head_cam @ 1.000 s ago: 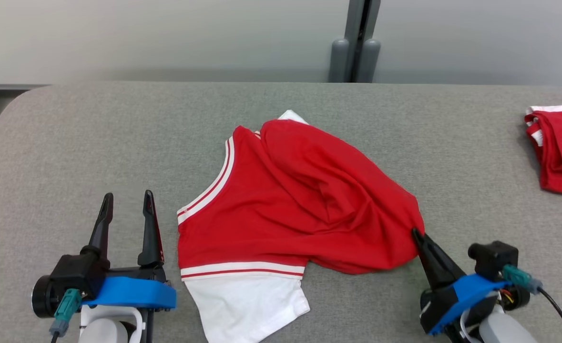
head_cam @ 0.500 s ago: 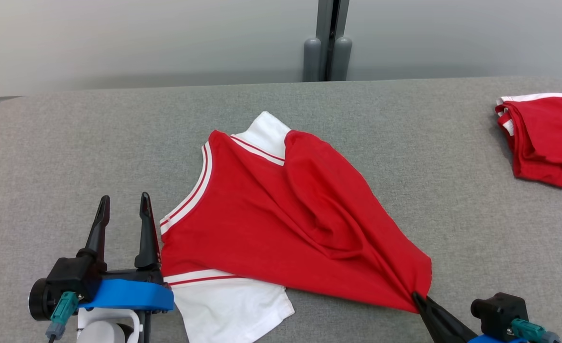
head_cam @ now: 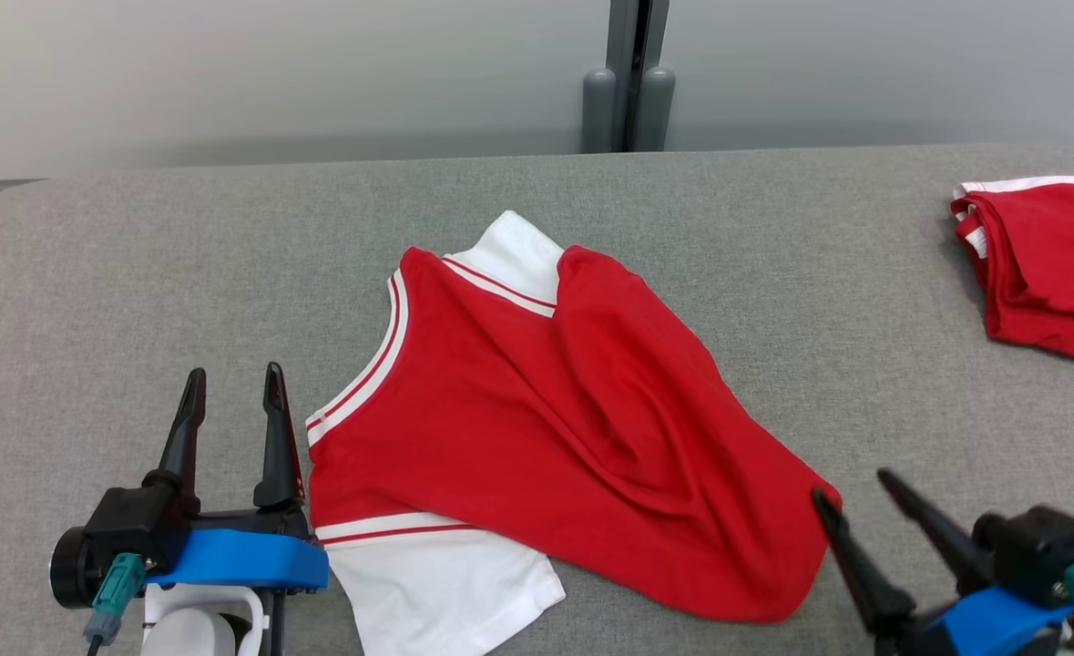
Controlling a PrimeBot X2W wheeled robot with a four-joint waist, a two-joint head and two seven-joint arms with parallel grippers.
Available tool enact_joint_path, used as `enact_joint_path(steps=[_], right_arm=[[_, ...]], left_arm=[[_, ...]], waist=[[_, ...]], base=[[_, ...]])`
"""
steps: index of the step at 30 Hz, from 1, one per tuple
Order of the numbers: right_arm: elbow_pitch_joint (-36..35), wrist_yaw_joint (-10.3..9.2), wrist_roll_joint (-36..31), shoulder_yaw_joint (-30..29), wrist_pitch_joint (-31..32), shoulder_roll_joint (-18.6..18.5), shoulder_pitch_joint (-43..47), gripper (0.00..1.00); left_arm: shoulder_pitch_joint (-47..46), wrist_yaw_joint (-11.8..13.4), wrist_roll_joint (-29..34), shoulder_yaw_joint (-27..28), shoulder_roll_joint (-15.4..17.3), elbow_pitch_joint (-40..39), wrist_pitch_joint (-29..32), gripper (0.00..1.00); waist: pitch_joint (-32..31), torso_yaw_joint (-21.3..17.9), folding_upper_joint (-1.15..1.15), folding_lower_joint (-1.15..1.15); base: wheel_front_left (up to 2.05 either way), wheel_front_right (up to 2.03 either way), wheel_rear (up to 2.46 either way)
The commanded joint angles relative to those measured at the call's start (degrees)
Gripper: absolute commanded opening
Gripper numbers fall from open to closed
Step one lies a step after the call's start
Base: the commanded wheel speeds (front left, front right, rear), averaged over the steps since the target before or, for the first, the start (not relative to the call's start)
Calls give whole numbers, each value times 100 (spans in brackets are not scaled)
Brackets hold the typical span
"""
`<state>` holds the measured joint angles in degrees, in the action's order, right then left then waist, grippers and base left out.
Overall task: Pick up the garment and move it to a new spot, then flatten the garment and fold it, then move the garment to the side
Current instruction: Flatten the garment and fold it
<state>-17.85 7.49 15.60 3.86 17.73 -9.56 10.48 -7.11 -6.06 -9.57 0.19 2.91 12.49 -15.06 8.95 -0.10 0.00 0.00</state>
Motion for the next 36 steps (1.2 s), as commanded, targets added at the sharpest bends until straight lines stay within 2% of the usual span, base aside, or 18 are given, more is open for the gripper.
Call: enact_joint_path(steps=[1, 8, 13, 20, 21, 30, 36], right_arm=[[19, 1, -20, -60, -98, -91, -220, 100], [834, 1, -9, 161, -387, -635, -1525, 100], [1696, 1, 94, 405, -569, -811, -2448, 100], [2972, 1, 162, 751, -722, -998, -3303, 100], [2972, 1, 162, 751, -722, -998, -3303, 100], [4422, 1, 347, 1319, -922, -1044, -3786, 100], [4990, 1, 551, 1861, -887, -1080, -3768, 100]], left_arm=[[-18, -13, 19, 27, -3, -16, -14, 100], [-166, -20, 36, -25, -2, -55, -14, 100], [-295, 1, -9, -82, -3, -40, -14, 100], [-408, 50, -111, -171, -4, -45, -14, 100], [-408, 50, -111, -171, -4, -45, -14, 100], [-473, 121, -198, -273, -4, -38, -14, 100], [-482, 154, -221, -278, -4, -37, -14, 100]], waist=[[18, 7, 0, 0], [181, 93, 0, 0], [309, 268, 0, 0], [486, 536, 0, 0], [486, 536, 0, 0], [603, 785, 0, 0], [604, 822, 0, 0]], base=[[0, 0, 0], [0, 0, 0], [0, 0, 0], [0, 0, 0], [0, 0, 0], [0, 0, 0], [0, 0, 0]])
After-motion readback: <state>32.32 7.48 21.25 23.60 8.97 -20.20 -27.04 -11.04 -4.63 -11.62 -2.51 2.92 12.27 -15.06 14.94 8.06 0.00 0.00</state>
